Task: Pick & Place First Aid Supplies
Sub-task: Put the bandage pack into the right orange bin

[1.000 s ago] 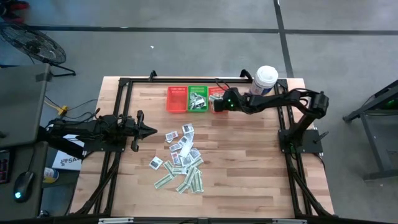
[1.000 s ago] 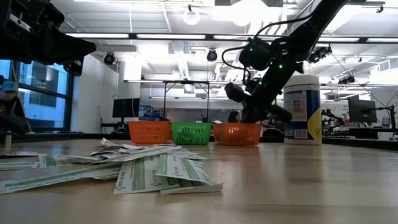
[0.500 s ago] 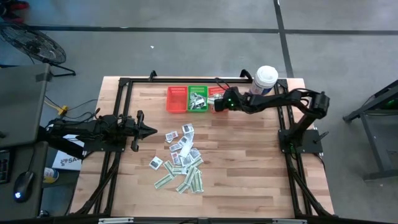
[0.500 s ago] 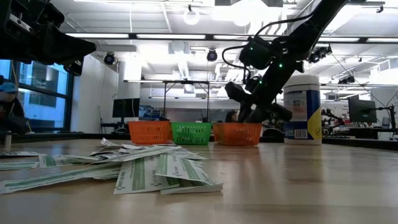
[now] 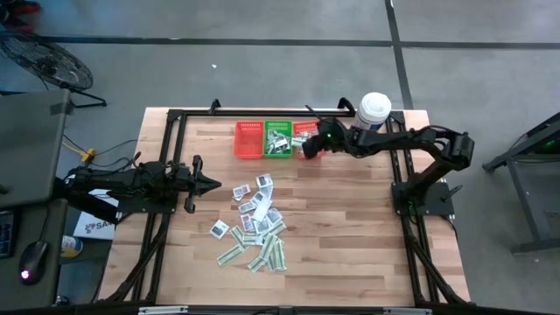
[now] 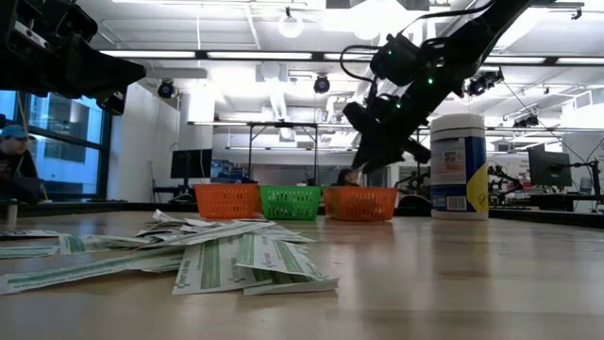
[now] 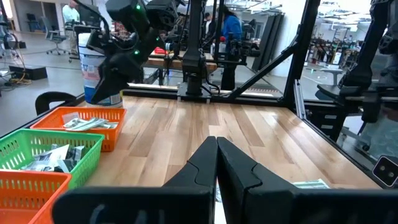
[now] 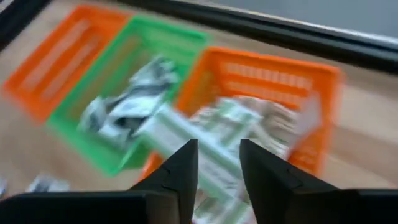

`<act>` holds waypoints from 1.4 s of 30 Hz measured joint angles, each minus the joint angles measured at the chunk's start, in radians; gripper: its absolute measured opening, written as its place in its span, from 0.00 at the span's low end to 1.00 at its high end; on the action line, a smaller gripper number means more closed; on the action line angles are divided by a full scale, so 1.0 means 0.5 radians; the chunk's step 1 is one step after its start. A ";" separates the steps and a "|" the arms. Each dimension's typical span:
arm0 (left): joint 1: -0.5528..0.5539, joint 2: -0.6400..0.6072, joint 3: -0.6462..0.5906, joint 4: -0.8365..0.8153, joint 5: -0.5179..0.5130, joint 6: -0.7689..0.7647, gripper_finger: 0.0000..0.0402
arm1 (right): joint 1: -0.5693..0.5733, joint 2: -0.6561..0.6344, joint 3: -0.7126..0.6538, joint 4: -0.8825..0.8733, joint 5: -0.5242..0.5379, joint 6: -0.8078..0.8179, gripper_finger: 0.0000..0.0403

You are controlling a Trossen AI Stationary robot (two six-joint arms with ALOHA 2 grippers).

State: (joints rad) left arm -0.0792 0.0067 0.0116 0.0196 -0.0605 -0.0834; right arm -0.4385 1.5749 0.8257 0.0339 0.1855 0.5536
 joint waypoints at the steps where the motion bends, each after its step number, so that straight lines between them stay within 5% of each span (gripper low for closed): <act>1: 0.000 0.001 0.000 0.000 0.001 0.000 0.00 | 0.000 0.001 0.000 0.006 -0.055 -0.119 0.25; 7: 0.000 0.001 0.000 0.000 0.001 0.000 0.00 | -0.008 0.002 0.014 -0.007 -0.175 -0.766 0.13; 13: 0.000 0.001 0.000 0.000 0.000 0.000 0.00 | -0.013 0.002 0.104 -0.038 -0.312 -1.009 0.01; 35: 0.000 0.001 0.000 0.000 0.000 0.000 0.00 | 0.556 0.003 0.369 -0.206 -0.733 -1.052 0.00; 42: 0.000 0.001 0.000 0.000 0.000 0.000 0.00 | 0.759 0.005 0.371 -0.210 -0.686 -0.916 0.00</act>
State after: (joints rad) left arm -0.0790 0.0069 0.0116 0.0196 -0.0604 -0.0834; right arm -0.0591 1.5772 1.0111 -0.0710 -0.1577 0.0954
